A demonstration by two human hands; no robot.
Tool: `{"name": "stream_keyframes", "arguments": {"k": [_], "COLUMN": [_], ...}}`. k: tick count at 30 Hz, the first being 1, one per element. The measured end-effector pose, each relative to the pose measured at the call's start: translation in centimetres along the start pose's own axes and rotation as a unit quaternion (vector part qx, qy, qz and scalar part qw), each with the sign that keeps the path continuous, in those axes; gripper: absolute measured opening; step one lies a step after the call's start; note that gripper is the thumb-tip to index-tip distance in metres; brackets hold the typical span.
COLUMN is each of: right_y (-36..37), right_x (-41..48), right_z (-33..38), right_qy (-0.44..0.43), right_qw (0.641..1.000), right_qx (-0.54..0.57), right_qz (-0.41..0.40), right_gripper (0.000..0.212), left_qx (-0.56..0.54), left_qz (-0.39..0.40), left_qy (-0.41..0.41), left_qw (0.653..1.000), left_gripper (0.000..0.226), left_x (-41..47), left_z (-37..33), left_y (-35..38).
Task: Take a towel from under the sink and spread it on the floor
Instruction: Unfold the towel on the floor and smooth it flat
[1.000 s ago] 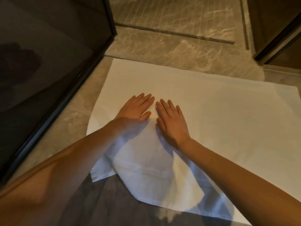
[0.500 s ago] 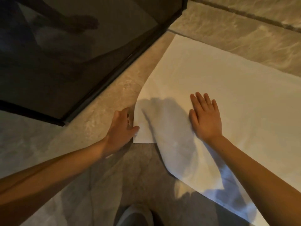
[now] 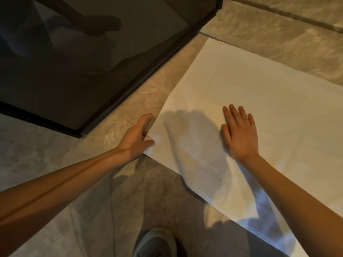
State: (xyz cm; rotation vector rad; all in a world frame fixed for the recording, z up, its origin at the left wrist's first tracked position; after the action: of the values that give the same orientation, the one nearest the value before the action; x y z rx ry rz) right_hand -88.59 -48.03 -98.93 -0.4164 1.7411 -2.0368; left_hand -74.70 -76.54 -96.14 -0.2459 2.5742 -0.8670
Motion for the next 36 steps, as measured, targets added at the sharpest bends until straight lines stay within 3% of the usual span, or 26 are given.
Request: {"name": "stream_keyframes", "arguments": {"k": [3,5,8,12,15,21,28,32,36], "right_y": [0.1,0.1,-0.1,-0.4,-0.4,0.0,-1.9,-3.3,-5.3], "right_x": [0.0,0.0,0.0,0.0,0.1,-0.3,-6.4,-4.7,3.2], "right_z": [0.1,0.1,0.2,0.6,0.5,-1.5,-12.8,-12.5,-9.1], "right_qy": [0.001,0.002,0.004,0.004,0.004,0.027,0.187,0.209,0.176], "right_qw": [1.0,1.0,1.0,1.0,1.0,0.999,0.982,0.978,0.983], "right_qx": [0.001,-0.002,-0.002,-0.005,-0.015,-0.014,-0.022,-0.016,0.006], "right_qz": [0.002,0.004,0.011,0.018,0.016,0.028,0.007,-0.002,-0.041], "right_gripper": [0.058,0.058,0.058,0.058,0.056,0.059,0.065,0.065,0.058], "left_qx": [0.066,0.132,0.244,0.334,0.38,0.342,0.339,0.319,0.322], "left_qz": [0.006,0.003,-0.045,0.031,0.088,0.089,0.076,0.049,0.012], "left_qy": [-0.03,-0.041,0.064,0.264,0.316,0.33,0.314,0.353,0.356], "left_qw": [0.997,0.99,0.966,0.904,0.865,0.875,0.884,0.878,0.877], "left_gripper": [0.086,0.075,0.056,0.059,0.062,0.057,0.059,0.058,0.056], "left_x": [0.4,0.8,1.7,3.1,4.5,5.9,5.4,7.2,12.6], "left_z": [0.9,0.2,-3.7,-9.0,-10.5,-8.8,-8.0,-12.1,-17.6], "left_y": [-1.0,-1.1,0.8,8.1,12.6,13.1,11.7,11.3,11.7]}}
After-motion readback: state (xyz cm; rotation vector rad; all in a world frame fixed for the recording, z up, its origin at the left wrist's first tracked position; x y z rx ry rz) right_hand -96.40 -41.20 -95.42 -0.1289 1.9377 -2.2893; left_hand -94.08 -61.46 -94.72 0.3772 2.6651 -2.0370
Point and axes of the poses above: each hand's wrist, its own x-axis towards the middle knuckle, its own y-axis out of the palm, z = x × y, the point moved 7 cm from there along x, towards the middle knuckle, and after that the axes turned 7 degrees about -x, right-handed, at the moved point
